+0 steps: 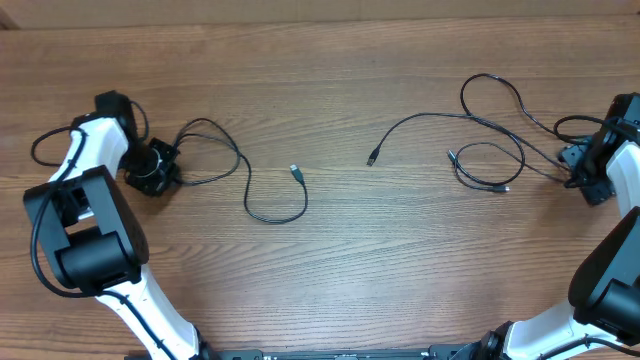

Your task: Untangle cables

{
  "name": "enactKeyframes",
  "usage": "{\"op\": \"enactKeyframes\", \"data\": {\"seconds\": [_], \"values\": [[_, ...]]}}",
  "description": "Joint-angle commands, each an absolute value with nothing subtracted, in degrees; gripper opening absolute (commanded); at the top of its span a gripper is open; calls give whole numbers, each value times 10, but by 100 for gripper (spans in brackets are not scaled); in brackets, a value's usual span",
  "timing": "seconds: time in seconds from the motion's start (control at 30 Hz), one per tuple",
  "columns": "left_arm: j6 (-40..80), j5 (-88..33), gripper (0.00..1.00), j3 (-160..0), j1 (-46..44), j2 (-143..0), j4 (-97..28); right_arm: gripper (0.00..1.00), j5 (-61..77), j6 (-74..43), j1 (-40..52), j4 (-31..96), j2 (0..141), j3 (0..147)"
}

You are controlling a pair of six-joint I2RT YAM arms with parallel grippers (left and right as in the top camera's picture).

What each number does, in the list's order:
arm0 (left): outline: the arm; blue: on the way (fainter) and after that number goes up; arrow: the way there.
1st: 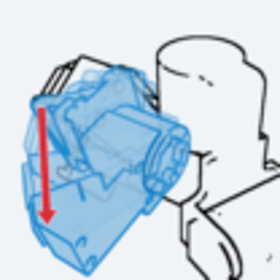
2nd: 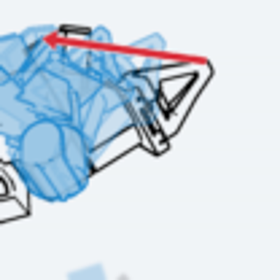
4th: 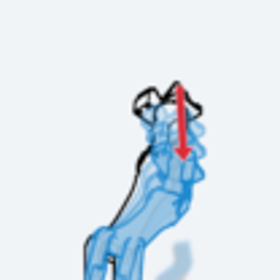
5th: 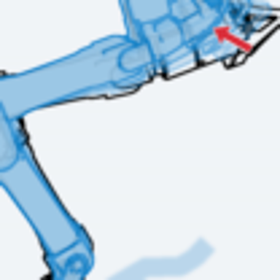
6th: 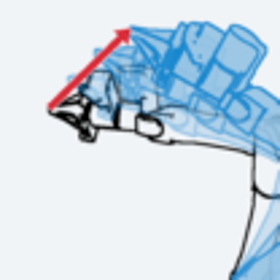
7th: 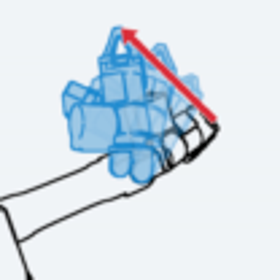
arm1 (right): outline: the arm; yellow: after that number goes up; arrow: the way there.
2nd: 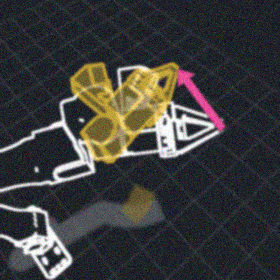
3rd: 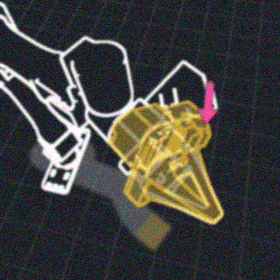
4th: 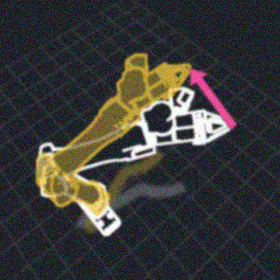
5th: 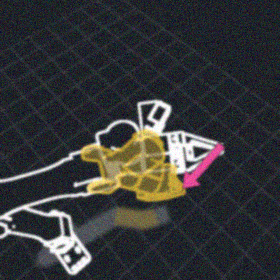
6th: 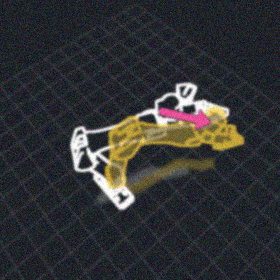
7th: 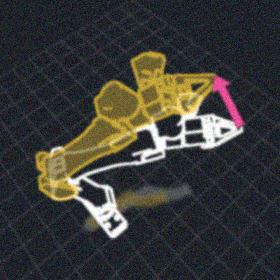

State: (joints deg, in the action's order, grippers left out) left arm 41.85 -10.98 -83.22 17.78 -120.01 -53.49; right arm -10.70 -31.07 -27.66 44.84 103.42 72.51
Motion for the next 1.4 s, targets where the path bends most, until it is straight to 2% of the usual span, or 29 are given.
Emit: {"op": "enactKeyframes", "data": {"seconds": [0.0,0.07,0.2,0.3,0.37,0.47,0.73,1.1,1.37], "values": [[422,-116,10,-821,158,-1206,-530,88,-101,-315,-278,454,1031,722],[396,-117,13,-821,146,-1206,-514,96,-73,-314,-278,450,1031,722],[340,-123,12,-821,126,-1206,-489,100,54,-236,-277,417,1031,722],[293,-150,12,-821,111,-1206,-470,100,131,-185,-272,394,1031,722],[261,-173,15,-821,99,-1206,-457,100,164,-157,-265,391,1031,722],[237,-181,19,-821,83,-1206,-447,100,171,-128,-251,391,1031,722],[204,-180,24,-821,49,-1206,-430,100,221,11,-185,375,1033,722],[194,-180,25,-821,45,-1206,-430,100,220,-28,-104,371,1045,701],[194,-180,29,-821,45,-1206,-430,100,220,-41,-41,285,1047,639]]}}
